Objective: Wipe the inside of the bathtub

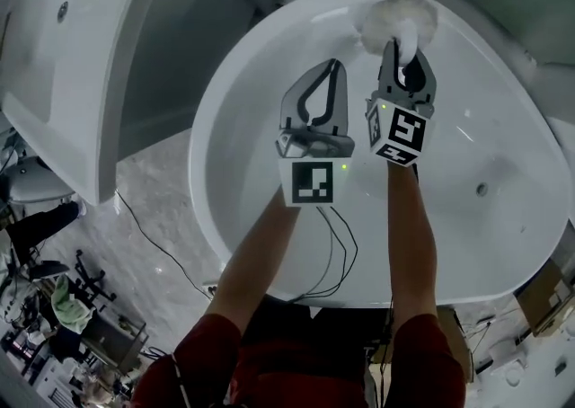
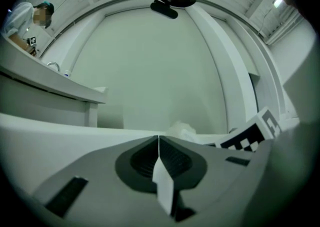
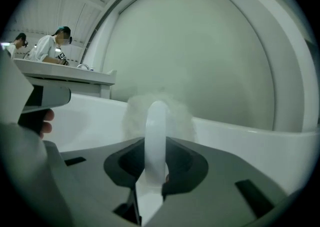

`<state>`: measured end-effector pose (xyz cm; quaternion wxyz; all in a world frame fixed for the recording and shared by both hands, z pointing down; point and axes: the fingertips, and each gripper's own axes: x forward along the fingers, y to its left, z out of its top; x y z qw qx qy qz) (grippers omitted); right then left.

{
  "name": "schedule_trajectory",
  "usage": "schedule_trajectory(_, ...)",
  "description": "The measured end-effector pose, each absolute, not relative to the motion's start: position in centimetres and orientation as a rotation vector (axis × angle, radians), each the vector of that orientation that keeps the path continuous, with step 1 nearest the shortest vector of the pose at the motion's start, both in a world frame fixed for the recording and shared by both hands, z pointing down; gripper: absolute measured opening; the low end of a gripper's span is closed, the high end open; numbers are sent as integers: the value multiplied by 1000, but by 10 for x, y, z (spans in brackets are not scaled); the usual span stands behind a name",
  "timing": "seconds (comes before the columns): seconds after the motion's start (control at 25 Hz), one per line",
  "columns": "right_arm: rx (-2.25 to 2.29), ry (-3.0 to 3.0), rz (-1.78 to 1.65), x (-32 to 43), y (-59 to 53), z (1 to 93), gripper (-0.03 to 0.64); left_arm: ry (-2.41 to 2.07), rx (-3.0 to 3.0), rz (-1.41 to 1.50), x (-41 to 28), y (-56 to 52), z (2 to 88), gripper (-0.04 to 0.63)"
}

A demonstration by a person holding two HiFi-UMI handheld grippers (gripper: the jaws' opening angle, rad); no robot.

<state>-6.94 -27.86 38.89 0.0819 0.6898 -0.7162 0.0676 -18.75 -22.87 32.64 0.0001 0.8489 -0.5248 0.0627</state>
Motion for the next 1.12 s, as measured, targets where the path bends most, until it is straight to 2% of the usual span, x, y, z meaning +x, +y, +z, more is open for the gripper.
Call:
schedule_trajectory(0.48, 1990, -2099, 146, -60, -274, 397, 91, -1761, 2550, 123, -188, -221, 336, 17)
schedule_trajectory(0.92, 2091, -1965, 137, 27, -245, 400, 91, -1715, 2598, 118, -126, -190, 333, 17)
schedule_trajectory(1.12, 2138, -1909, 168, 91, -212, 411, 91, -1664, 2629, 129, -67, -167, 342, 16)
